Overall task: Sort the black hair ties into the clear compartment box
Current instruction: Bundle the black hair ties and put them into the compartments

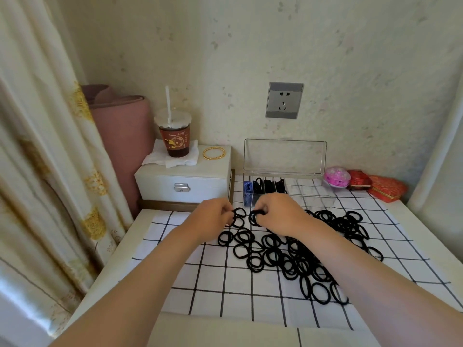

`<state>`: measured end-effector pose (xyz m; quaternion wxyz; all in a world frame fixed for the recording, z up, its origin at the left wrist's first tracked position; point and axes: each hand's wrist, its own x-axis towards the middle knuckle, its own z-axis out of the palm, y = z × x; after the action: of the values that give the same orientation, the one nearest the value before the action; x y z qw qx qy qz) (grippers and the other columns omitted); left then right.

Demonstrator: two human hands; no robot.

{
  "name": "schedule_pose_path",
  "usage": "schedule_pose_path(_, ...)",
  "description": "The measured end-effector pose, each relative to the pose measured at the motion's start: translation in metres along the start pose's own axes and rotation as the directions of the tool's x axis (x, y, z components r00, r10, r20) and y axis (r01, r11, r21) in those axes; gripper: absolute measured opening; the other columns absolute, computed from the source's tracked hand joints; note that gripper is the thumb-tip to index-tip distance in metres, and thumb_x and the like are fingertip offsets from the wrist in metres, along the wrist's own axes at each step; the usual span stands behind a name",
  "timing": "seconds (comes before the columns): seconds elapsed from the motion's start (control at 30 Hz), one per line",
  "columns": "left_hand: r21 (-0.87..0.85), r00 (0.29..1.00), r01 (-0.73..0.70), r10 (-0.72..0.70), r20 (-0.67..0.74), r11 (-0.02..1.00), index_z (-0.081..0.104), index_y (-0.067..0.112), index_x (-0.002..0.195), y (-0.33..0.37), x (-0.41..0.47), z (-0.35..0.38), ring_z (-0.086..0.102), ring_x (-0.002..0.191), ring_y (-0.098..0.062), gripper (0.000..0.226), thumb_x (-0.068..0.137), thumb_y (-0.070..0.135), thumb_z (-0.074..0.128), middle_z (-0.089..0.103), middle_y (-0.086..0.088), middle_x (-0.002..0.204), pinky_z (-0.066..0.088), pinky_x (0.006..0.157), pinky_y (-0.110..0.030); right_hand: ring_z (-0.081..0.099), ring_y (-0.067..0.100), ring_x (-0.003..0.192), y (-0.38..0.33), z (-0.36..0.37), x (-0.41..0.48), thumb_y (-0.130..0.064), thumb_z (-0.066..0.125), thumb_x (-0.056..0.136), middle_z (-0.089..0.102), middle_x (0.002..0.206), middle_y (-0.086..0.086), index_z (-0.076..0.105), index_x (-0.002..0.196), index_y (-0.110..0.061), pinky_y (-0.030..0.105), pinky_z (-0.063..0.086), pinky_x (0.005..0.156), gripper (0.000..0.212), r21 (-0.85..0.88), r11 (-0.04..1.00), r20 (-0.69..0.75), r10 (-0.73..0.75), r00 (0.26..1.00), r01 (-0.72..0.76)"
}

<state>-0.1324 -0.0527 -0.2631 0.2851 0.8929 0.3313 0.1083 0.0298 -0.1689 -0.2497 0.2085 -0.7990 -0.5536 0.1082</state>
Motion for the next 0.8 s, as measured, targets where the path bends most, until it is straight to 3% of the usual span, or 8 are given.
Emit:
schedule_pose_path(0.07, -0.128, 1.000, 0.020, -0.022, -0.011, 0.992, 0.063, 0.024, 0.100, 0.001, -0.002, -0.009, 0.065, 0.087, -0.010, 0.007, 0.098, 0.022, 0.056, 0.071, 0.009, 0.089, 0.050, 0.076, -0.023, 0.063, 0.002, 0.071, -0.003, -0.004, 0.002, -0.017, 0.065, 0.088, 0.065, 0.079, -0.010, 0.069, 0.092, -0.025, 0.017, 0.047, 0.059, 0.009, 0.141, 0.990, 0.006, 0.017, 1.000, -0.018)
schedule_pose_path(0.13, -0.234, 0.998, 0.063, -0.059, 0.021, 0.970, 0.066, 0.024, 0.098, 0.000, -0.006, -0.016, 0.067, 0.088, -0.013, 0.011, 0.093, 0.016, 0.061, 0.073, 0.003, 0.090, 0.054, 0.082, -0.026, 0.070, 0.007, 0.071, -0.009, -0.005, 0.006, -0.015, 0.062, 0.091, 0.069, 0.078, -0.007, 0.070, 0.097, -0.026, 0.021, 0.053, 0.057, 0.014, 0.248, 0.967, 0.056, 0.040, 0.998, -0.053)
schedule_pose_path(0.27, -0.290, 0.989, 0.127, -0.100, 0.106, 0.949, 0.069, 0.029, 0.092, -0.006, -0.014, -0.020, 0.068, 0.081, -0.009, 0.017, 0.089, 0.012, 0.066, 0.073, 0.001, 0.090, 0.056, 0.079, -0.022, 0.065, 0.006, 0.063, -0.021, 0.004, 0.018, -0.008, 0.057, 0.096, 0.065, 0.071, -0.007, 0.072, 0.104, -0.018, 0.008, 0.042, 0.045, 0.020, 0.285, 0.956, 0.144, 0.031, 0.989, -0.072)
schedule_pose_path(0.37, -0.278, 0.990, 0.119, -0.093, 0.106, 0.953, 0.071, 0.030, 0.094, -0.012, -0.015, -0.021, 0.065, 0.076, -0.005, 0.018, 0.090, 0.013, 0.066, 0.073, 0.002, 0.091, 0.054, 0.075, -0.018, 0.065, 0.011, 0.063, -0.024, 0.016, 0.030, -0.008, 0.057, 0.096, 0.065, 0.079, -0.005, 0.072, 0.110, -0.013, 0.008, 0.041, 0.043, 0.021, 0.258, 0.962, 0.158, 0.053, 0.986, -0.093)
schedule_pose_path(0.47, -0.225, 0.993, 0.087, -0.065, 0.102, 0.971, 0.076, 0.024, 0.099, -0.016, -0.016, -0.018, 0.063, 0.076, 0.001, 0.016, 0.090, 0.014, 0.068, 0.070, 0.012, 0.086, 0.048, 0.071, -0.011, 0.070, 0.022, 0.075, -0.023, 0.027, 0.038, -0.010, 0.062, 0.093, 0.070, 0.099, 0.006, 0.070, 0.115, -0.003, 0.024, 0.057, 0.062, 0.024, 0.119, 0.990, 0.148, 0.060, 0.987, -0.078)
schedule_pose_path(0.57, -0.139, 0.989, 0.060, -0.040, 0.142, 0.988, 0.077, 0.024, 0.102, -0.018, -0.014, -0.012, 0.065, 0.082, -0.004, 0.016, 0.089, 0.018, 0.069, 0.071, 0.009, 0.091, 0.052, 0.078, -0.018, 0.067, 0.031, 0.099, -0.020, 0.037, 0.042, -0.017, 0.065, 0.089, 0.071, 0.110, 0.019, 0.071, 0.109, 0.002, 0.041, 0.055, 0.089, 0.029, -0.108, 0.993, 0.136, 0.070, 0.988, -0.056)
schedule_pose_path(0.7, 0.061, 0.992, 0.002, -0.010, 0.127, 0.998, 0.072, 0.023, 0.113, -0.018, -0.012, -0.003, 0.054, 0.076, -0.004, 0.024, 0.089, 0.024, 0.070, 0.054, 0.015, 0.083, 0.041, 0.065, -0.014, 0.068, 0.023, 0.094, -0.019, 0.039, 0.042, -0.015, 0.065, 0.087, 0.074, 0.099, 0.008, 0.077, 0.100, -0.009, 0.036, 0.057, 0.087, 0.019, -0.157, 0.986, 0.128, 0.080, 0.989, -0.059)
schedule_pose_path(0.8, 0.170, 0.993, -0.028, 0.008, 0.114, 0.985, 0.074, 0.022, 0.110, -0.012, -0.011, -0.002, 0.061, 0.090, -0.011, 0.022, 0.090, 0.020, 0.067, 0.062, 0.007, 0.093, 0.048, 0.076, -0.020, 0.069, 0.025, 0.084, -0.019, 0.037, 0.037, -0.015, 0.064, 0.085, 0.074, 0.089, 0.012, 0.077, 0.087, -0.006, 0.040, 0.059, 0.080, 0.016, -0.144, 0.988, 0.154, 0.083, 0.985, -0.061)
